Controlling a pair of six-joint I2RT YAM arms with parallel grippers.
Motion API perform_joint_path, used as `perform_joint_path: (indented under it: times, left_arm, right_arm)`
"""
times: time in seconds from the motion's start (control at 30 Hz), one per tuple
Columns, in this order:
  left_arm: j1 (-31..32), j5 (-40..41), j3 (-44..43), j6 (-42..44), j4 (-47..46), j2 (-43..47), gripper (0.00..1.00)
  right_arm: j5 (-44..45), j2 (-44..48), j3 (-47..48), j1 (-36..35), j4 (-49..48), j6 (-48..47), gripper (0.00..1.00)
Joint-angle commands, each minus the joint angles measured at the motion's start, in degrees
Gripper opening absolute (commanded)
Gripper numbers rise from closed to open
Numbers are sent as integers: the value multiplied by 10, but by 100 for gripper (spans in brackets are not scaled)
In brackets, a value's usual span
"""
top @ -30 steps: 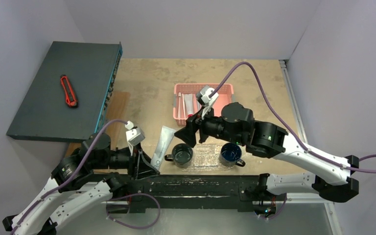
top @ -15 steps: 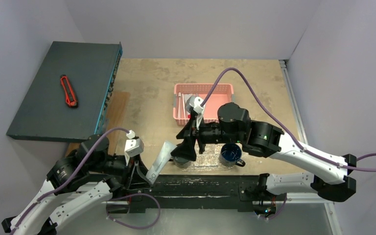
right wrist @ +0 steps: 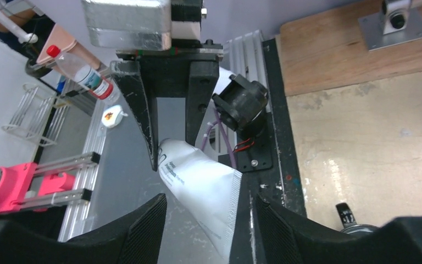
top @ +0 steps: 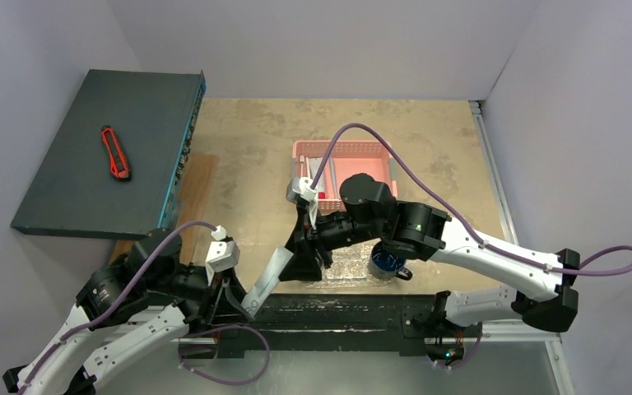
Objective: Prepare toiletry sets of a toothbrush and toothpaste on the tray
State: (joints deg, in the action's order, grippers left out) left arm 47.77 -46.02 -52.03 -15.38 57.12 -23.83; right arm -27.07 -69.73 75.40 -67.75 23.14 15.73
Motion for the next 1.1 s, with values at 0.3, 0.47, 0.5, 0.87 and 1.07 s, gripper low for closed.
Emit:
perform_joint_path:
  times: [0.3,0.47,0.5,0.87,1.07]
  left_arm:
    - [3,-28,-1,9,-28,9,0]
    - [4,-29,0,8,-29,10,0]
    - [4,-29,0,8,-28,11,0]
    - [5,-24,0,7,-28,5,0]
    - [4,-12,-4,6,-23,-5,33]
  right_arm:
    - [-82,-12,-12,2,-55,7,52]
    - [-88,-18,-5,2,-60,13,51]
    - [-88,-20,-3,2,-59,13,51]
    - [-102,-33,1,1,-58,13,0]
    - [-95,-24,-17,1,-67,10,0]
